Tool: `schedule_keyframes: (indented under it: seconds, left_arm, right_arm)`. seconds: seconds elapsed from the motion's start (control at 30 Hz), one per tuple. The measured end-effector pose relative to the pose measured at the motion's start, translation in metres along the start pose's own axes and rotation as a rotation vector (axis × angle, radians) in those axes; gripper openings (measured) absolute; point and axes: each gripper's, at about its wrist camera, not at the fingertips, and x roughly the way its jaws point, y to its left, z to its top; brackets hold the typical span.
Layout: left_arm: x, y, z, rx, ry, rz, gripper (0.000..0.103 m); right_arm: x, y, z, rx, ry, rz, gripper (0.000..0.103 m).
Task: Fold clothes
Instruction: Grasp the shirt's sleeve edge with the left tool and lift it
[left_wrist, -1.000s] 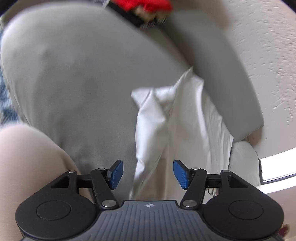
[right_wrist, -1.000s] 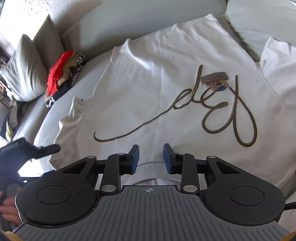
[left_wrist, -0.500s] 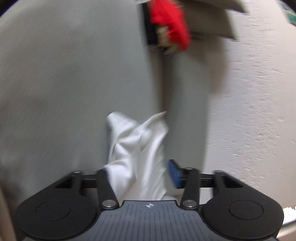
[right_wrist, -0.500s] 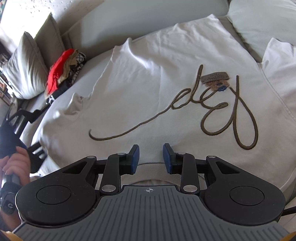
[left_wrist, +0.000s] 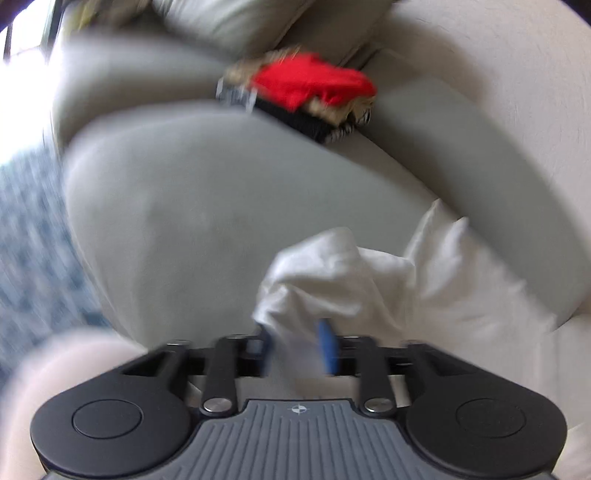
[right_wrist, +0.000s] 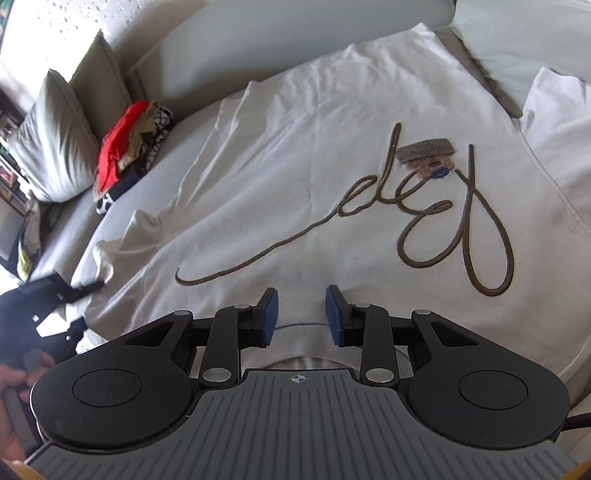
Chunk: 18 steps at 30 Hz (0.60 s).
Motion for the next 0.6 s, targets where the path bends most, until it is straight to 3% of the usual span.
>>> schedule_keyframes:
  seconds: [0.13,0.2,0.33,0.4,0.47,0.53,0.6]
  left_arm:
    - [0.009,0.032,0.015,-0.275,0.016,-0.207,0.043]
    - [0.020,0.042,0.027,-0.356,0.021,-0.231,0.043]
    - [0.023,0.048,0.033,-0.420,0.003,-0.231,0.035]
    - [0.025,0.051,0.036,-0.453,-0.006,-0.231,0.015]
    - [0.027,0.053,0.039,-0.485,-0.015,-0.230,0.002]
    - [0.028,0.056,0.042,-0.516,-0.024,-0.229,0.000]
    - [0.022,0.050,0.039,-0.442,-0.038,-0.164,0.000]
  right_arm:
    - [0.000,-0.002,0.000,0.018,-0.001,0.010,0.034]
    - [0.000,-0.002,0.000,0.013,0.001,0.011,0.034]
    - [0.001,-0.003,0.000,0.015,0.002,0.018,0.034]
    - [0.001,-0.005,0.001,0.020,0.002,0.021,0.034]
    - [0.001,-0.005,0.001,0.020,0.003,0.023,0.034]
    - [0.001,-0.005,0.001,0.015,0.003,0.023,0.034]
    - [0.001,-0.005,0.001,0.009,0.003,0.021,0.034]
